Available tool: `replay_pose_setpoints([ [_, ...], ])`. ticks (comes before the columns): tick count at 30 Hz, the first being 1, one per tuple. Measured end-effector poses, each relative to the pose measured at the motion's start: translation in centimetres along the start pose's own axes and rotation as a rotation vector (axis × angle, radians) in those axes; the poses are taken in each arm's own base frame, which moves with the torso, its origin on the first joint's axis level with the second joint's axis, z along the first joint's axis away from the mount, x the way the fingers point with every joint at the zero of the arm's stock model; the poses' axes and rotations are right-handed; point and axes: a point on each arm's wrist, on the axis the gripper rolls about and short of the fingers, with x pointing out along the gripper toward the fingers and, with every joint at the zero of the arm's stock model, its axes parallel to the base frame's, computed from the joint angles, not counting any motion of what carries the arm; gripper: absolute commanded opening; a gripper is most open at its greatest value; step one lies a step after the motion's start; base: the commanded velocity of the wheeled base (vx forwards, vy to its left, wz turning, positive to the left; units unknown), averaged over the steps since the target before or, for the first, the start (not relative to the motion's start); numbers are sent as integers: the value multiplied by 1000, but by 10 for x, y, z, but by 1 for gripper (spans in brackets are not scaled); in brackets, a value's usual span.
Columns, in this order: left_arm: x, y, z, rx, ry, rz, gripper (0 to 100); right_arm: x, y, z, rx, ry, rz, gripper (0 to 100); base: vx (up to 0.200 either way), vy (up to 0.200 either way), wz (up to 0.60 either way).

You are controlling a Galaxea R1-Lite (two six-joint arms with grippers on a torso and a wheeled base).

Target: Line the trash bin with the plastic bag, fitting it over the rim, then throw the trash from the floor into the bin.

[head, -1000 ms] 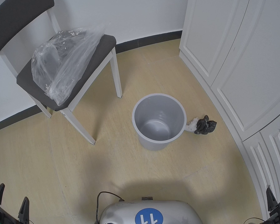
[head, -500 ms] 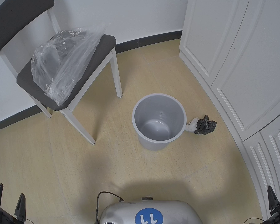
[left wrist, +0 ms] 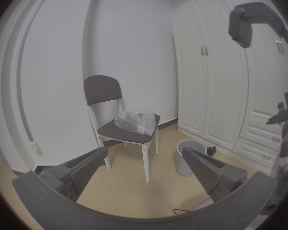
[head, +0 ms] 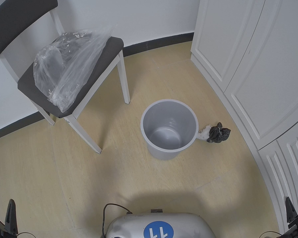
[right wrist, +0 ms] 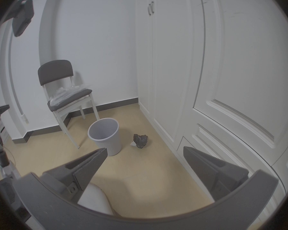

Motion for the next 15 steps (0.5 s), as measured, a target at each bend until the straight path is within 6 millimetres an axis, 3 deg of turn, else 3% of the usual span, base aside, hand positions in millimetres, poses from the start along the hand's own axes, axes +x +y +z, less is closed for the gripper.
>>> replay_pose_setpoints([
  [8,0,1,0,-113,-3,40,100,-1,0,6,12,-51,-16,100,0,0,0],
  [15,0,0,-2,-104,17,17,100,-12,1,62,-2,-230,0,100,0,0,0],
])
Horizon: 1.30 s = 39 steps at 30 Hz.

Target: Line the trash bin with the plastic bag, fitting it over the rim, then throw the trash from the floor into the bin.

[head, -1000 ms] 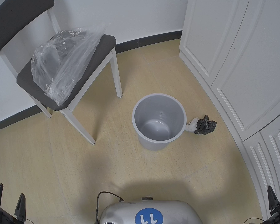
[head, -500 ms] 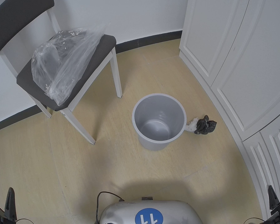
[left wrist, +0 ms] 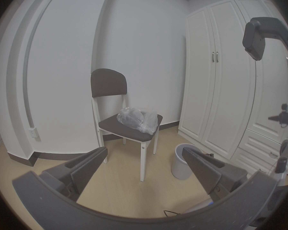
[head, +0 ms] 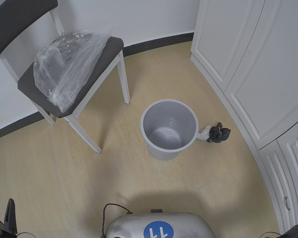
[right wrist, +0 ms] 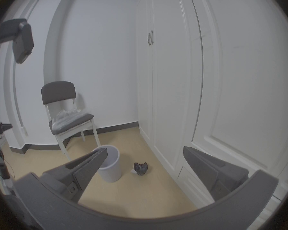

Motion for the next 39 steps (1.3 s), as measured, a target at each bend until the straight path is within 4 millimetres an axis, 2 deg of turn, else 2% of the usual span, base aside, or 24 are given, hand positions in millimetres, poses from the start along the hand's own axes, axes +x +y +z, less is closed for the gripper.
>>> replay_pose_setpoints([
  [7,1,0,7,10,17,-42,100,24,1,39,-5,25,-1,100,0,0,0],
  [12,8,1,21,6,41,-79,100,50,1,74,0,-9,-3,100,0,0,0],
  [15,15,2,29,7,67,-91,100,65,2,88,6,-39,-3,100,0,0,0],
  [20,27,2,38,31,110,-103,100,84,2,92,10,-12,-3,100,0,0,0],
  [27,48,2,40,74,187,-105,100,108,2,105,21,-49,-12,100,0,0,0],
  [34,79,3,50,100,224,-86,100,125,2,95,26,13,-11,100,0,0,0],
  [39,111,4,59,156,265,-81,100,134,2,89,45,39,-20,100,0,0,0],
])
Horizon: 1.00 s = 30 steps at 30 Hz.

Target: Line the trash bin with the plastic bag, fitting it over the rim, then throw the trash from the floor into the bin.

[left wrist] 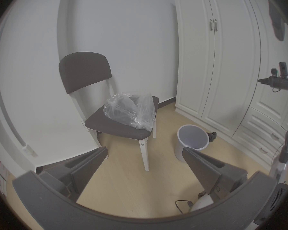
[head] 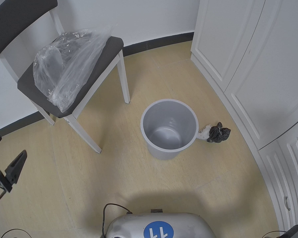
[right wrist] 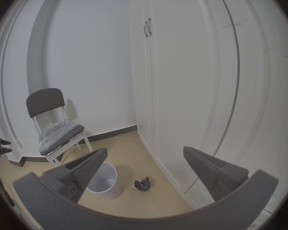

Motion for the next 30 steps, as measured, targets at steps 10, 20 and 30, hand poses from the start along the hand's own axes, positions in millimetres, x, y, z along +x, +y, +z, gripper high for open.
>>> replay_pose_setpoints([
  [10,71,-10,45,133,52,19,100,14,-1,-8,33,44,-46,100,0,0,0],
  [20,134,-47,48,229,158,0,100,20,-3,-10,41,57,-68,100,0,0,0],
  [30,195,-62,42,283,143,156,100,21,-3,-6,44,46,-68,100,0,0,0],
])
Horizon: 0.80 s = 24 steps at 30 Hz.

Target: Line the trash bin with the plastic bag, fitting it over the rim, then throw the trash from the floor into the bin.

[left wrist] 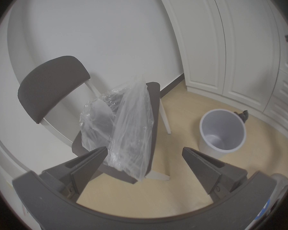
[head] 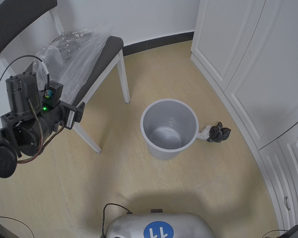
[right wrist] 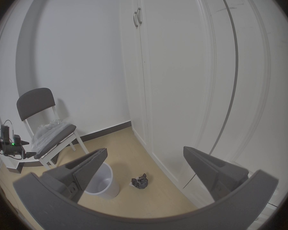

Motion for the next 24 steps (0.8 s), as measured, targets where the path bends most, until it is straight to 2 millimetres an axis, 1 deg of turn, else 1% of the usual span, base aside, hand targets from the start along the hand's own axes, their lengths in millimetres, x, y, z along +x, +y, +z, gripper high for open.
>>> replay_pose_setpoints([
  [4,15,-3,-4,15,-1,33,100,-1,0,1,1,-7,1,100,0,0,0],
  [9,28,2,-11,10,14,73,100,-3,0,3,3,-18,3,100,0,0,0],
  [14,27,14,-14,-5,20,101,100,-5,0,4,3,-25,5,100,0,0,0],
  [24,26,51,-25,-25,46,192,100,-6,0,4,4,-27,6,100,0,0,0],
])
